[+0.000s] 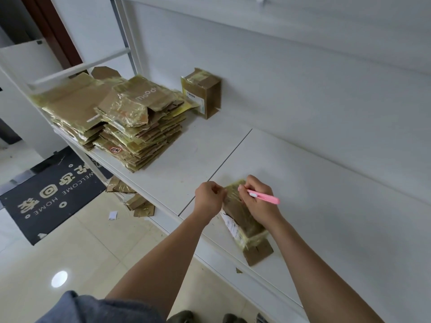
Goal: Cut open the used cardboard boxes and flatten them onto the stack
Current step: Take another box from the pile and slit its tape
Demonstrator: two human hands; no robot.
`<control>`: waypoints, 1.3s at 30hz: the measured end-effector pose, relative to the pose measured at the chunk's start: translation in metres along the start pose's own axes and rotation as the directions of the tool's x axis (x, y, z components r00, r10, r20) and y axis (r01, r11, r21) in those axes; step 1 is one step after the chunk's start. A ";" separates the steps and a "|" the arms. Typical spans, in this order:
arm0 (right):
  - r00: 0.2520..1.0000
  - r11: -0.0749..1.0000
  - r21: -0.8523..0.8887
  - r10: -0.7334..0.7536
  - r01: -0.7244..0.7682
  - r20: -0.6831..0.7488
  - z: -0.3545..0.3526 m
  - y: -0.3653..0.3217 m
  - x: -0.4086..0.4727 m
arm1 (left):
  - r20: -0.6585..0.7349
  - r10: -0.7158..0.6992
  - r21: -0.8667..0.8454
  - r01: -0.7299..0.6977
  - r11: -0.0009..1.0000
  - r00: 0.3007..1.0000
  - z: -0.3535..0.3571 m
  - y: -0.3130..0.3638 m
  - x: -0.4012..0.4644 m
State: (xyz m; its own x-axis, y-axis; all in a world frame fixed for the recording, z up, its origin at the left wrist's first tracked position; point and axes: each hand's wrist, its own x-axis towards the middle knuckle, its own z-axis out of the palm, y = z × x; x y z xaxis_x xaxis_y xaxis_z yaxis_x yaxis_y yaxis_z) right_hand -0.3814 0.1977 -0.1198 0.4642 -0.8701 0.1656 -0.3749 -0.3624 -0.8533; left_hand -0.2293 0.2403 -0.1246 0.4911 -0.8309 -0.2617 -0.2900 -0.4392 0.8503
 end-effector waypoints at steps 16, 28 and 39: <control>0.984 0.965 -0.254 -0.020 0.065 0.176 -0.042 -0.009 -0.062 | 0.000 -0.015 0.057 0.015 0.998 1.000 0.001 0.007 -0.003; 0.994 0.988 -0.144 -0.049 0.063 0.095 -0.054 -0.002 -0.105 | -0.017 0.023 0.139 -0.021 0.990 1.000 0.002 0.010 -0.012; 0.786 0.873 0.476 0.367 -0.106 -0.498 -0.064 0.007 -0.121 | -0.163 0.027 0.477 0.055 0.877 0.986 -0.007 0.013 -0.034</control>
State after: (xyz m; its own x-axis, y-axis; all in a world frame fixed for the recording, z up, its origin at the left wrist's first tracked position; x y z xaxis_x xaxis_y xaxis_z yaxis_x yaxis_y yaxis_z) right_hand -0.4912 0.2791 -0.1140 -0.1728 -0.9829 0.0630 0.0057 -0.0650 -0.9979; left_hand -0.2439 0.2651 -0.1017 0.6103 -0.7756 -0.1612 -0.6190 -0.5939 0.5140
